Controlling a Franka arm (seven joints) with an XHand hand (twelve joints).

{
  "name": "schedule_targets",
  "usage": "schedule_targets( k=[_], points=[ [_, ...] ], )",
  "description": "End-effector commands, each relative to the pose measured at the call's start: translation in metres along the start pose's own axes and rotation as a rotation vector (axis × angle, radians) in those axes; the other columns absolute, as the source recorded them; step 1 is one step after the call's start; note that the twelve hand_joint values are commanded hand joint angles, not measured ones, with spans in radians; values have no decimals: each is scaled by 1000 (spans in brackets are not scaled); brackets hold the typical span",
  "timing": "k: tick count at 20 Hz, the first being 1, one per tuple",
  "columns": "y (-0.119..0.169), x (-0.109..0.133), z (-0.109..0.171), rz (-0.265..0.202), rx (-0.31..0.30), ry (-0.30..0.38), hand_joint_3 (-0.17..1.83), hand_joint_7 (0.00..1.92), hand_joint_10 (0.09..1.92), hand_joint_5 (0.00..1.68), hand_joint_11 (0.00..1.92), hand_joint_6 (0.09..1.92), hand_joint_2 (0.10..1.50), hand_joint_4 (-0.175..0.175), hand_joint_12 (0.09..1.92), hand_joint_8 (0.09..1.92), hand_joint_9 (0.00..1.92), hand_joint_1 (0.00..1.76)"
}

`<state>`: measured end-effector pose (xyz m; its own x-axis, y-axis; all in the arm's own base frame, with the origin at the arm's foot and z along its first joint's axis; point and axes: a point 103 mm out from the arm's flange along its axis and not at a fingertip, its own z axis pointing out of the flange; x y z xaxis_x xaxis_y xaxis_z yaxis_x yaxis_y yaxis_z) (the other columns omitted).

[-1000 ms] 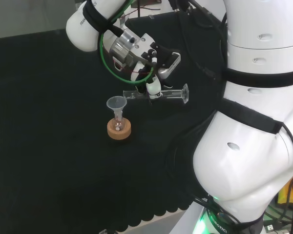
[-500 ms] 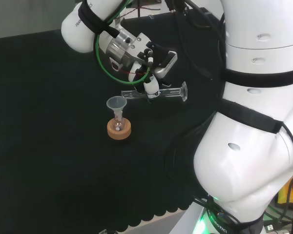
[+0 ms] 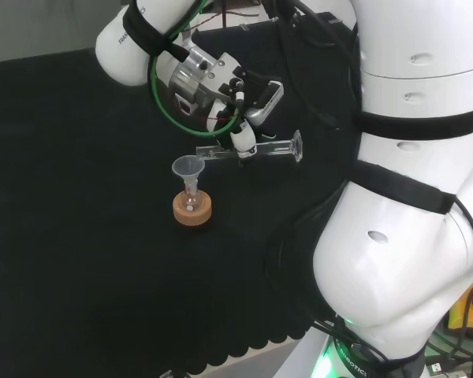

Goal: Pour the water from the graduated cylinder into the round-bottom flask.

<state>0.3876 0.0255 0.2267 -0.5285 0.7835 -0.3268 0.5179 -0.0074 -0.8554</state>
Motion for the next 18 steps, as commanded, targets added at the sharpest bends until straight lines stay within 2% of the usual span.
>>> schedule_targets(
  k=[1, 18],
  points=[
    [0, 1, -2, 16, 8, -13, -3, 1128, 107, 901, 1309, 1130, 1163, -146, 721, 494, 1394, 1125],
    [1, -2, -6, 36, 55, -36, -2, 1128, 103, 901, 1310, 1130, 1163, -147, 718, 488, 1396, 1125]
  ],
)
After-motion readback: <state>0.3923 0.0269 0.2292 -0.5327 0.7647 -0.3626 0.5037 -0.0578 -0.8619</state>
